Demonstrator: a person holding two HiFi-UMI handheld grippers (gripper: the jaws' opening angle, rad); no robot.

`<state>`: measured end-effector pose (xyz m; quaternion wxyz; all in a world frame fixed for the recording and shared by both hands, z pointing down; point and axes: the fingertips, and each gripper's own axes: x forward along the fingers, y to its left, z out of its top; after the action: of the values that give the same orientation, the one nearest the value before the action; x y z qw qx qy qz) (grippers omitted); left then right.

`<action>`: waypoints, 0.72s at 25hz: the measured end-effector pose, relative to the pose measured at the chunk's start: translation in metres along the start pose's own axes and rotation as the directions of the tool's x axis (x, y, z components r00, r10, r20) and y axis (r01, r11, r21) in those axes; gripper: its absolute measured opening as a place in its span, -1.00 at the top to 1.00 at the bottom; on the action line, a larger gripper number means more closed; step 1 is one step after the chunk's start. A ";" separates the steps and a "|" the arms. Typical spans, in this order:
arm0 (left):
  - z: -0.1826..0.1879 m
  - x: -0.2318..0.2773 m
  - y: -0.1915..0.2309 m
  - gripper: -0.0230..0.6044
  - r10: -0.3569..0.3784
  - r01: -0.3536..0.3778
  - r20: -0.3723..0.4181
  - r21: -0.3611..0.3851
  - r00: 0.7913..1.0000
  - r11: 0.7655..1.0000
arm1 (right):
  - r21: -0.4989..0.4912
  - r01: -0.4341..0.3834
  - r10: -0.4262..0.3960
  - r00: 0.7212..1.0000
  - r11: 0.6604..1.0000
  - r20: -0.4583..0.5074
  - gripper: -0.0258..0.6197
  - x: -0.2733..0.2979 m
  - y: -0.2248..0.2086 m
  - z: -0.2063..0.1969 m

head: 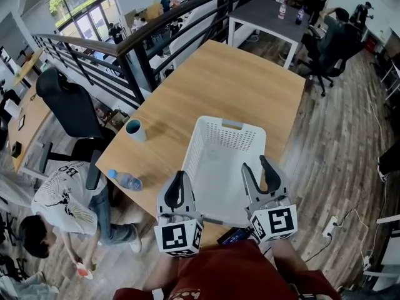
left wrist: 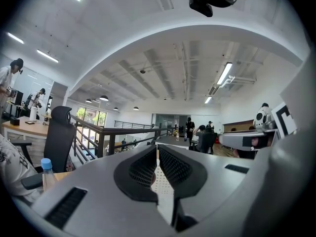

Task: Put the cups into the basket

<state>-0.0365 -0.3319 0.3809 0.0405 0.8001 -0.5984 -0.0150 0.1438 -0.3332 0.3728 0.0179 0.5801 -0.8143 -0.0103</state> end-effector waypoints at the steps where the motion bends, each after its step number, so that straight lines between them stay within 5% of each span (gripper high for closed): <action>1: 0.001 0.000 0.000 0.86 0.000 0.000 0.001 0.001 1.000 1.000 | 0.007 0.002 -0.002 1.000 1.000 -0.009 0.34 0.001 -0.002 -0.002; 18: 0.005 -0.005 0.000 0.86 -0.002 0.002 0.002 -0.003 1.000 1.000 | 0.034 -0.045 0.046 0.998 0.998 -0.031 0.62 0.002 -0.004 -0.005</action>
<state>-0.0378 -0.3274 0.3757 0.0410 0.8006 -0.5975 -0.0166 0.1473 -0.3367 0.3771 0.0215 0.5617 -0.8270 0.0128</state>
